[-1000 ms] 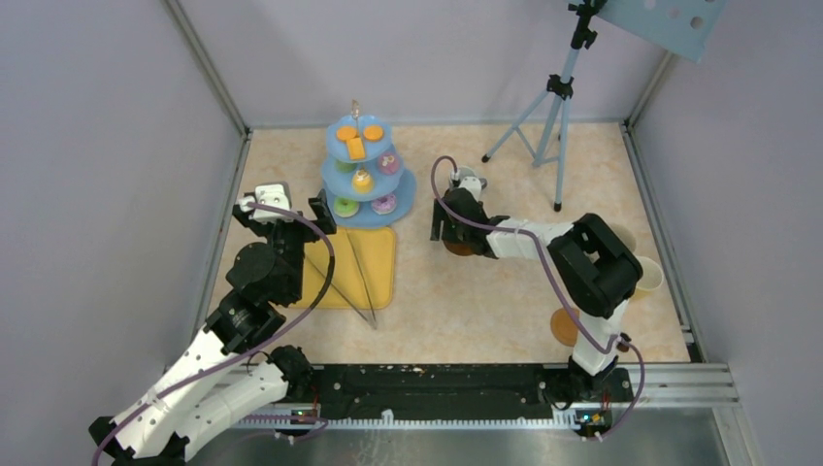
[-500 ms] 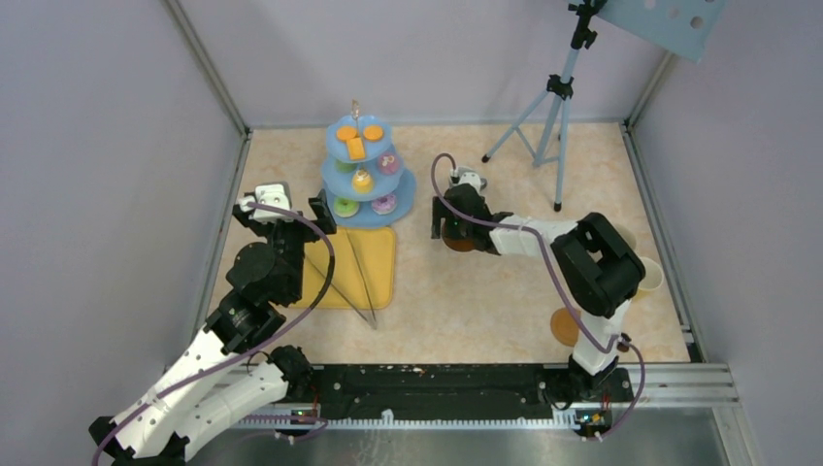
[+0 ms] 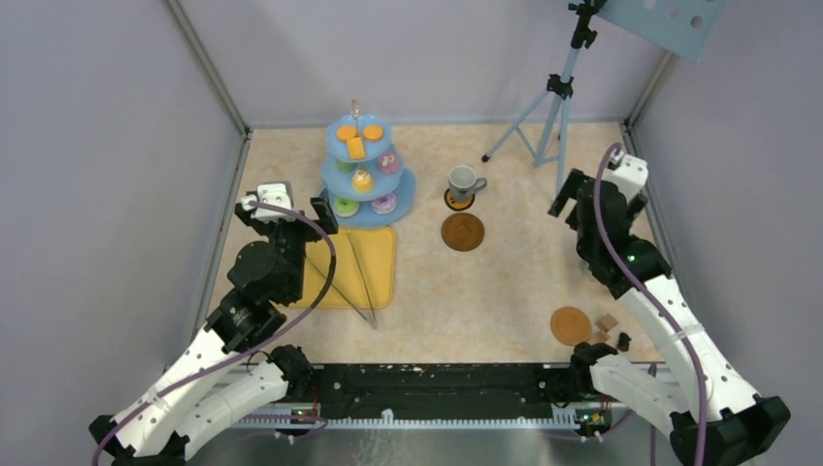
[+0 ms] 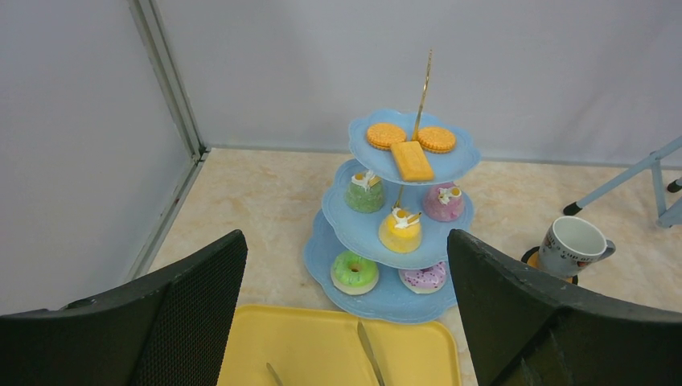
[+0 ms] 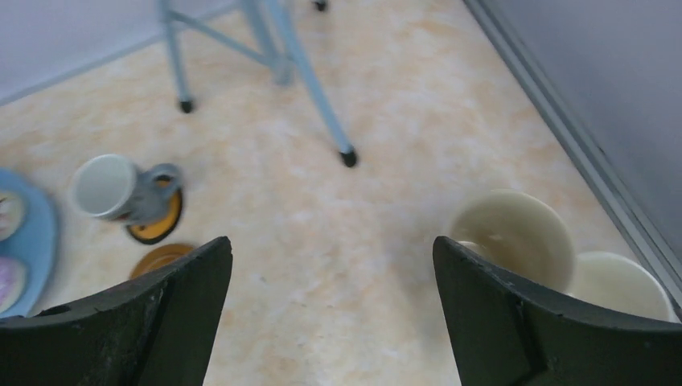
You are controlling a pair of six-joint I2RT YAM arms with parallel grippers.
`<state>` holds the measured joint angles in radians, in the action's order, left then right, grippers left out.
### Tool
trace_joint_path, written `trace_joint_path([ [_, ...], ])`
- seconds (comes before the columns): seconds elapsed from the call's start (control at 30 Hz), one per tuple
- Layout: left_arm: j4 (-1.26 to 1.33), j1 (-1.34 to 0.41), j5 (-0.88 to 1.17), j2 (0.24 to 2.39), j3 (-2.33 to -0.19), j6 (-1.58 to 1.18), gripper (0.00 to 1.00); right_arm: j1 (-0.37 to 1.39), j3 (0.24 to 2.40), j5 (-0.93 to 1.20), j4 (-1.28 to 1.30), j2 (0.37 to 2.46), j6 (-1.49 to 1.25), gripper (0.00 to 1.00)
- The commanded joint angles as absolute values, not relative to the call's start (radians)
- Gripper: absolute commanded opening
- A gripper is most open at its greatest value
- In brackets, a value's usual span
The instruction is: Serve the afternoon tea
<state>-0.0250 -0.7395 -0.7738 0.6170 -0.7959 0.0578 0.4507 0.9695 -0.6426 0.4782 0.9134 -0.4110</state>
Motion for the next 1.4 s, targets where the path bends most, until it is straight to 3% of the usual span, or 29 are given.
trace_joint_path([
  [0.0,0.005,-0.739,-0.757,0.614,-0.804,0.047,0.99,0.321,0.944,-0.676,0.707,0.869,-0.634,0.93],
  [0.27,-0.023,-0.739,-0.750,0.609,-0.804,0.042,0.99,0.216,1.114,-0.743,0.987,1.066,-1.137,0.95],
  [0.5,-0.025,-0.739,-0.756,0.602,-0.805,0.043,0.99,0.038,1.308,-0.588,1.119,1.376,-1.258,0.95],
  [0.67,-0.025,-0.739,-0.752,0.597,-0.806,0.041,0.99,-0.081,1.283,-0.479,1.026,1.477,-1.255,0.89],
  [0.83,-0.025,-0.739,-0.757,0.596,-0.804,0.041,0.99,-0.150,1.214,-0.434,0.944,1.506,-1.268,0.71],
  [0.93,-0.023,-0.739,-0.758,0.600,-0.805,0.043,0.99,-0.155,1.191,-0.404,0.913,1.505,-1.249,0.49],
  [1.03,-0.023,-0.739,-0.755,0.603,-0.805,0.043,0.99,-0.155,1.170,-0.356,0.887,1.503,-1.215,0.34],
  [1.13,-0.025,-0.739,-0.755,0.603,-0.804,0.041,0.99,-0.155,1.177,-0.325,0.876,1.498,-1.146,0.03],
  [1.37,-0.025,-0.738,-0.752,0.615,-0.806,0.043,0.99,-0.068,1.206,-0.274,0.744,1.364,-0.859,0.00],
])
